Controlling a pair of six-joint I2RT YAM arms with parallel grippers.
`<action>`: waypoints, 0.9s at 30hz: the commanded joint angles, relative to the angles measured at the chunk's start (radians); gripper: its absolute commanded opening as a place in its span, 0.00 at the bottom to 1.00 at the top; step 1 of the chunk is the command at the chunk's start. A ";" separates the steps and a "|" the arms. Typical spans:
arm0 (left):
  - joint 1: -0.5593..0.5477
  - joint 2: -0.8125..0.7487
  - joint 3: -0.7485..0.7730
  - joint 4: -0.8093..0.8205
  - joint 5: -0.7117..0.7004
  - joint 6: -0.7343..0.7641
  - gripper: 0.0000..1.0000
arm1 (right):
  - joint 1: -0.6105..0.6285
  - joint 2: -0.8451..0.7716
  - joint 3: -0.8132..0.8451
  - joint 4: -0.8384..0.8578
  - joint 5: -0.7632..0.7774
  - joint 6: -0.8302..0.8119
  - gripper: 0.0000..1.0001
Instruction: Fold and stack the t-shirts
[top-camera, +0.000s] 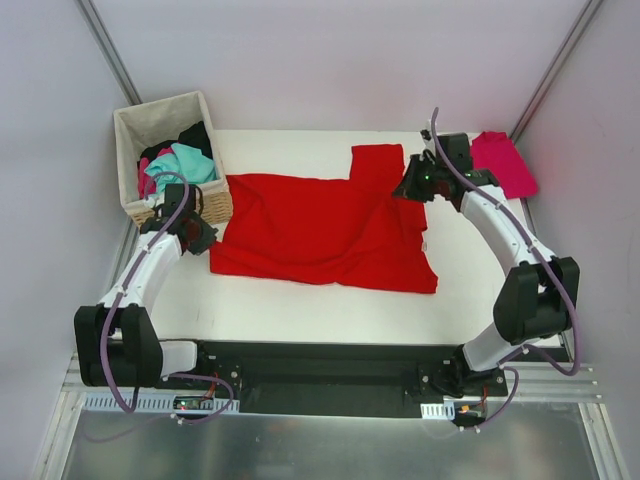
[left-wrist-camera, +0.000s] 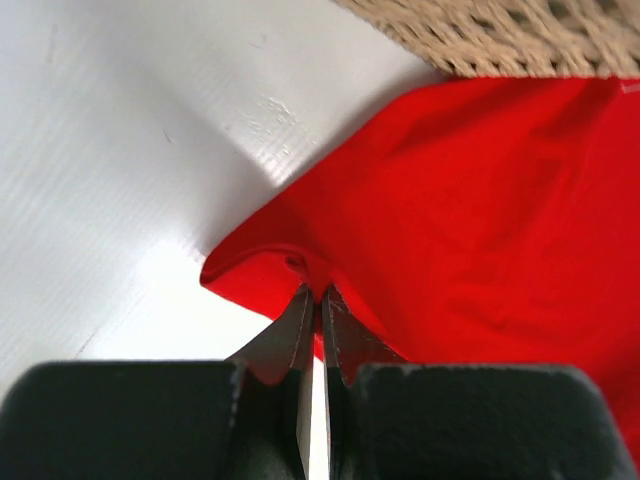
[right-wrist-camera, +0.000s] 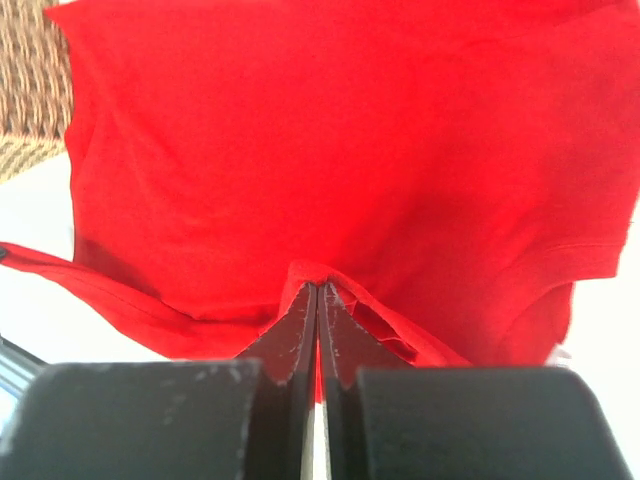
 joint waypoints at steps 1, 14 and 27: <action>0.051 -0.026 0.030 0.020 -0.010 0.004 0.00 | -0.030 -0.003 0.047 0.028 -0.022 -0.005 0.01; 0.057 0.037 -0.059 0.217 0.068 -0.039 0.11 | -0.004 0.096 -0.020 0.169 -0.005 0.015 0.01; 0.030 -0.009 -0.076 0.376 0.088 -0.007 0.96 | 0.048 0.010 -0.051 0.232 0.136 -0.036 0.56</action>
